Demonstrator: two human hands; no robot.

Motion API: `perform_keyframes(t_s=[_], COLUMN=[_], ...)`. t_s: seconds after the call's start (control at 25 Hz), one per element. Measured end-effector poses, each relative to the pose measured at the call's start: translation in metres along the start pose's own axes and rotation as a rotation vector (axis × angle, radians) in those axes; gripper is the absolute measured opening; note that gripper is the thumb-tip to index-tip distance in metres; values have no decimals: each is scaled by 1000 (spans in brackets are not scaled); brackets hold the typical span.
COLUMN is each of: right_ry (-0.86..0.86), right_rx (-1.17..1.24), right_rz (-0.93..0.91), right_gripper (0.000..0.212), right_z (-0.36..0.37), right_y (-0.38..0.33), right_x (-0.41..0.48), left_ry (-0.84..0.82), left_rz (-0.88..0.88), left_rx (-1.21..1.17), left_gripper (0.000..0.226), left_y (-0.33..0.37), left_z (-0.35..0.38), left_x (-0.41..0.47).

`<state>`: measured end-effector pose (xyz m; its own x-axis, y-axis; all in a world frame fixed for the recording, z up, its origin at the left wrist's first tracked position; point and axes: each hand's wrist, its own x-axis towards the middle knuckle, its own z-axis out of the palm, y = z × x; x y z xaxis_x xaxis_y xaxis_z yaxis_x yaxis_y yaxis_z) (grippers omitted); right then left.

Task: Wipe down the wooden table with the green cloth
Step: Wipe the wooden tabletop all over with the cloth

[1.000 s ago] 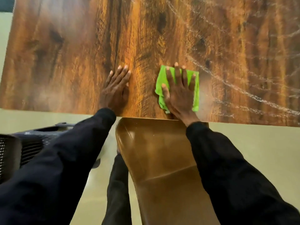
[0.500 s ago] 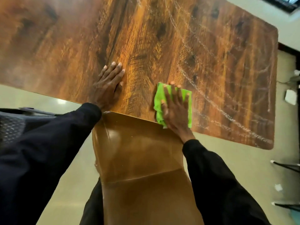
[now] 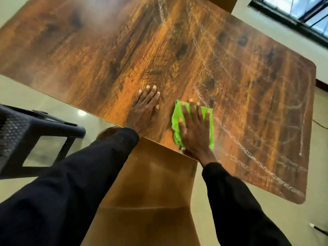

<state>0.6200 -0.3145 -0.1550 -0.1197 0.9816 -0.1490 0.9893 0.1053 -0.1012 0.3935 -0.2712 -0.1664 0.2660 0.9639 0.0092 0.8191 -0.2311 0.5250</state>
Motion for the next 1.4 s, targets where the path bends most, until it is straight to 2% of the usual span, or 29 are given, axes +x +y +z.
perform_keyframes(t_s=[0.08, 0.16, 0.36, 0.44, 0.52, 0.64, 0.76, 0.84, 0.88, 0.96, 1.08, 1.2, 1.28, 1.4], right_ry=[30, 43, 0, -5, 22, 37, -2, 0, 12, 40, 55, 49, 19, 3], right_rx=[32, 36, -28, -8, -15, -38, -34, -22, -16, -12, 5, -26, -37, -33], right_rz=[54, 3, -386, -388, -312, -276, -490, -585, -556, -388, -232, -369, -499, -467], right_gripper=[62, 63, 66, 66, 68, 66, 65, 64, 64, 64, 62, 64, 64, 65], right_z=[-9, -15, -3, -9, -19, -26, -21, -17, -19, -28, -37, -33, -27, -31], right_y=[22, 29, 53, 82, 93, 75, 62, 86, 101, 120, 105, 73, 79, 103], right_x=[50, 89, 51, 63, 104, 152, 134, 116, 118, 150, 206, 201, 171, 168], left_ry=[17, 36, 75, 83, 86, 88, 82, 73, 67, 68, 94, 101, 94, 85], left_rz=[-21, -39, -38, -64, -82, -97, -107, -113, -114, -120, -97, -87, -90, -97], left_rx=[13, 35, 138, 148, 148, 138, 122, 119, 123, 135, 146, 140, 130, 115], left_gripper=[53, 54, 54, 54, 54, 54, 54, 54, 54, 54, 54, 54, 54, 54], left_y=[10, 17, 22, 28, 30, 30, 32, 33, 34, 31, 24, 23, 24, 24], left_z=[7, 13, 21, 20, 19, 19, 17, 16, 17, 18, 22, 24, 23, 20], left_x=[11, 20, 27, 26, 27, 28, 29, 31, 31, 31, 31, 30, 30, 30])
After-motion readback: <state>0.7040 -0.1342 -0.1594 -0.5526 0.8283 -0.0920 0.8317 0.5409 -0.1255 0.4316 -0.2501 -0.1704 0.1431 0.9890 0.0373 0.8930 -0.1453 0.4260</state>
